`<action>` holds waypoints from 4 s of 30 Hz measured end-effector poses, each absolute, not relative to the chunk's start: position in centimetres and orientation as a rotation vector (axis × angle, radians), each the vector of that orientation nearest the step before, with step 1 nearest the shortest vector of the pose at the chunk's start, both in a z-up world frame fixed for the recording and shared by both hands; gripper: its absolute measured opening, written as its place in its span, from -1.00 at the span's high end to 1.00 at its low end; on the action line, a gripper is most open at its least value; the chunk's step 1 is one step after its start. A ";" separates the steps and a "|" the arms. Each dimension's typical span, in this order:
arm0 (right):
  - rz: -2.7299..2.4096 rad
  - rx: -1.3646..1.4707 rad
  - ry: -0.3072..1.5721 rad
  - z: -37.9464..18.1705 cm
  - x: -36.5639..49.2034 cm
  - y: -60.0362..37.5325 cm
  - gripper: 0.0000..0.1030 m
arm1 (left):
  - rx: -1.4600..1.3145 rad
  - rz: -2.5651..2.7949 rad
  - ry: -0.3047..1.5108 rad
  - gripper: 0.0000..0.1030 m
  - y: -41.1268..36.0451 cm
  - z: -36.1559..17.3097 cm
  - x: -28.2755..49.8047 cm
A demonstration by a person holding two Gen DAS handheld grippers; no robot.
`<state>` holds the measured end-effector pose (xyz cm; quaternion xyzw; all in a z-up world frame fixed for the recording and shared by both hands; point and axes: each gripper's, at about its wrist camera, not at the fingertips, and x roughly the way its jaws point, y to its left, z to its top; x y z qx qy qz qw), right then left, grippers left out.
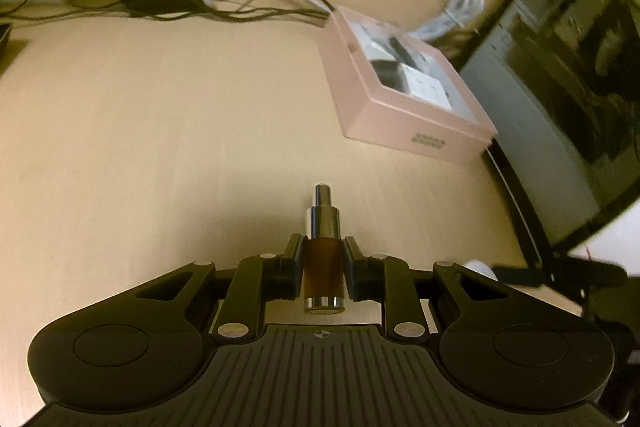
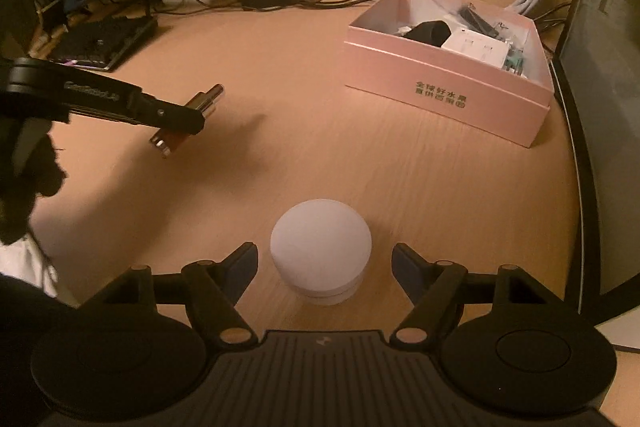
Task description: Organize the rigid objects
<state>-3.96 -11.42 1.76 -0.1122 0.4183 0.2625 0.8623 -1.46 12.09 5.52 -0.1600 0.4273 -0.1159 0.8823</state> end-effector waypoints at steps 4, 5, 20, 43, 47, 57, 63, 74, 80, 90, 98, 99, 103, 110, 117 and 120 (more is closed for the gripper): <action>0.531 -0.252 0.866 2.0 -4.0 -10.7 -0.06 | -0.288 -0.275 0.905 0.54 11.0 5.6 -1.7; 0.521 -0.264 0.866 2.0 -3.9 -10.8 -0.05 | -0.278 -0.288 0.911 0.54 10.7 5.6 -1.7; 0.379 -0.140 0.672 8.3 -6.2 -16.0 -0.05 | -0.153 -0.412 0.627 0.53 3.7 17.2 11.3; 0.213 0.040 0.703 10.1 12.4 -14.1 -0.05 | -0.262 -0.133 0.852 0.52 11.5 4.9 0.2; 0.166 0.073 0.735 8.8 18.3 -13.2 -0.05 | -0.238 -0.125 0.871 0.52 12.1 4.3 -1.1; 0.161 -0.071 0.627 7.6 12.9 -11.6 -0.44 | -0.068 -0.123 0.846 0.52 11.9 3.4 -1.5; 0.115 -0.103 0.661 4.8 1.4 -12.9 -0.47 | -0.001 -0.102 0.858 0.44 9.7 1.9 -1.7; 0.133 -0.059 0.740 -1.2 -1.6 -14.9 -0.57 | 0.033 -0.112 0.714 -0.41 1.7 0.2 -1.7; 0.071 -0.031 0.716 -1.9 -0.7 -16.0 -0.95 | 0.008 -0.029 0.689 -0.41 1.4 0.0 -1.1; 0.126 -0.037 0.648 -2.7 0.7 -16.0 -1.00 | 0.006 0.019 0.659 -0.45 1.7 -0.3 -0.9; 0.144 -0.038 0.649 -2.7 1.3 -16.0 -1.00 | 0.005 0.016 0.649 -0.44 2.1 -0.4 -0.6; 0.144 -0.038 0.649 -2.7 1.3 -16.0 -1.00 | 0.004 0.015 0.648 -0.44 2.1 -0.4 -0.7; 0.144 -0.038 0.649 -2.7 1.2 -16.0 -1.00 | 0.004 0.017 0.648 -0.44 2.0 -0.4 -0.7; 0.144 -0.038 0.649 -2.7 1.2 -16.0 -1.00 | 0.004 0.017 0.648 -0.44 1.9 -0.4 -0.7; 0.144 -0.038 0.649 -2.7 1.2 -16.0 -1.00 | 0.004 0.017 0.648 -0.44 2.0 -0.4 -0.7; 0.144 -0.038 0.649 -2.7 1.2 -16.0 -1.00 | 0.005 0.017 0.648 -0.44 2.0 -0.4 -0.7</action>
